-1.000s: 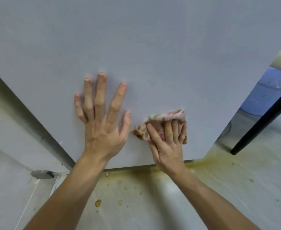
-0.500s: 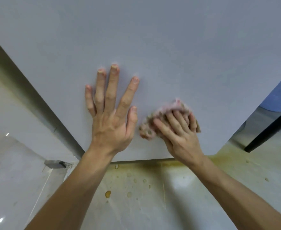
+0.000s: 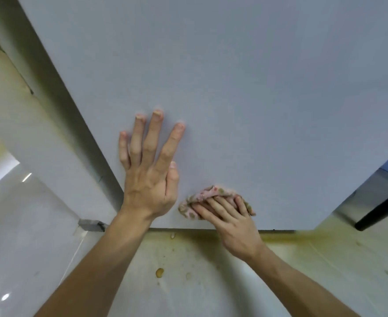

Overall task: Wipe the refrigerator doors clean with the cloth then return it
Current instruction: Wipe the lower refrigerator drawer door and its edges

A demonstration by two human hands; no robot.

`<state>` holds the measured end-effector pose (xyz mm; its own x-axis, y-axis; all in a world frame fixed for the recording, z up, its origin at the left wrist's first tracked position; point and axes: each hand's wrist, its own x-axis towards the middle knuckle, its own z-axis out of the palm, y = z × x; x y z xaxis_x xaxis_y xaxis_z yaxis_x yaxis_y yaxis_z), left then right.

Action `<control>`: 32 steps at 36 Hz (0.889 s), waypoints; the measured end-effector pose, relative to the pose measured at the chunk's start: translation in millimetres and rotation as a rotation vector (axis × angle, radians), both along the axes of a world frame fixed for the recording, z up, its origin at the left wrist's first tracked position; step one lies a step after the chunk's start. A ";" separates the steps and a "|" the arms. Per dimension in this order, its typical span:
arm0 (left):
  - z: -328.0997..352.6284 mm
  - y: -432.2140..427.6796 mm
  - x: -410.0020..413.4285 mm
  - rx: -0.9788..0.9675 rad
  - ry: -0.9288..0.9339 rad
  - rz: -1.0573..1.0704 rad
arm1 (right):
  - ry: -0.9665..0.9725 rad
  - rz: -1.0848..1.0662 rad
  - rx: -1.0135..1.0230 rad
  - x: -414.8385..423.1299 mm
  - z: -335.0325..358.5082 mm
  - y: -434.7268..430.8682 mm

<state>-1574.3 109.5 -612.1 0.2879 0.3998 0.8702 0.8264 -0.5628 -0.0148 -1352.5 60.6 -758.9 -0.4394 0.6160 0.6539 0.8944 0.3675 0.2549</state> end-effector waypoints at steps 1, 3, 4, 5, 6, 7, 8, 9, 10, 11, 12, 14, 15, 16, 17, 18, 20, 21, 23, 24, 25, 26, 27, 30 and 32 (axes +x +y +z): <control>-0.3 -0.9 -2.9 0.003 -0.001 0.011 | -0.037 0.001 -0.051 5.2 -2.5 -2.2; 0.6 -2.8 -9.0 -0.010 -0.019 0.037 | -0.044 0.008 -0.116 11.8 3.2 -2.4; 1.2 -4.0 -12.1 -0.023 -0.029 0.047 | -0.035 0.020 -0.121 12.3 8.1 -1.9; 1.5 -4.8 -15.0 -0.032 -0.034 0.052 | -0.020 0.038 -0.110 11.3 13.5 -1.2; 1.9 -5.4 -17.9 -0.036 -0.032 0.055 | 0.005 0.057 -0.085 9.1 19.8 0.0; 2.3 -5.8 -20.3 -0.038 -0.024 0.054 | 0.033 0.074 -0.055 4.9 29.2 1.8; 3.2 -5.8 -22.4 -0.039 -0.011 0.047 | 0.059 0.088 -0.016 -1.6 42.4 4.3; 4.0 -5.5 -25.0 -0.037 0.002 0.039 | 0.086 0.094 0.045 -10.8 58.4 7.6; 5.3 -4.8 -27.5 -0.031 0.010 0.034 | 0.119 0.093 0.119 -22.1 77.7 12.1; 7.1 -3.6 -29.7 -0.021 0.009 0.033 | 0.167 0.086 0.186 -34.8 98.8 17.2; 9.3 -2.1 -32.0 -0.010 -0.002 0.036 | 0.229 0.079 0.227 -48.4 120.3 22.5; 13.9 1.8 -35.7 0.007 -0.041 0.048 | 0.336 0.072 0.275 -73.9 156.4 32.1; 15.9 3.3 -37.5 0.010 -0.058 0.057 | 0.364 0.070 0.289 -83.9 168.3 35.1; 17.2 4.3 -38.9 0.010 -0.070 0.063 | 0.378 0.065 0.300 -91.2 175.1 36.6; 17.7 5.1 -40.0 0.010 -0.075 0.067 | 0.388 0.058 0.316 -95.9 177.6 37.7; 17.4 5.7 -41.0 0.010 -0.075 0.071 | 0.392 0.053 0.335 -98.1 176.3 38.7; 15.3 5.8 -43.8 0.005 -0.080 0.082 | 0.383 0.047 0.363 -99.6 162.6 39.7; 13.6 5.4 -45.8 -0.001 -0.085 0.091 | 0.358 0.043 0.364 -98.9 149.9 39.6; 10.7 4.7 -49.9 -0.010 -0.080 0.114 | 0.262 0.045 0.330 -92.6 114.8 37.5; 9.6 4.5 -52.1 -0.013 -0.073 0.118 | 0.197 0.055 0.286 -86.4 94.7 34.9; 8.7 4.9 -54.5 -0.013 -0.070 0.116 | 0.130 0.070 0.224 -78.3 74.6 31.2; 7.8 5.5 -56.9 -0.014 -0.072 0.111 | 0.062 0.088 0.148 -68.7 55.5 26.7; 6.9 5.8 -59.5 -0.016 -0.079 0.107 | -0.009 0.105 0.066 -58.7 38.5 21.6; 1.0 4.5 -67.9 -0.036 -0.088 0.128 | -0.173 0.116 -0.128 -38.8 3.9 9.5; -3.7 1.8 -73.7 -0.052 -0.074 0.144 | -0.186 0.108 -0.215 -36.1 -4.4 6.3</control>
<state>-1648.0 111.3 -615.8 0.1605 0.4771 0.8641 0.8964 -0.4370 0.0748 -1388.6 67.0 -763.3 -0.6101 0.6745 0.4157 0.7924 0.5214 0.3168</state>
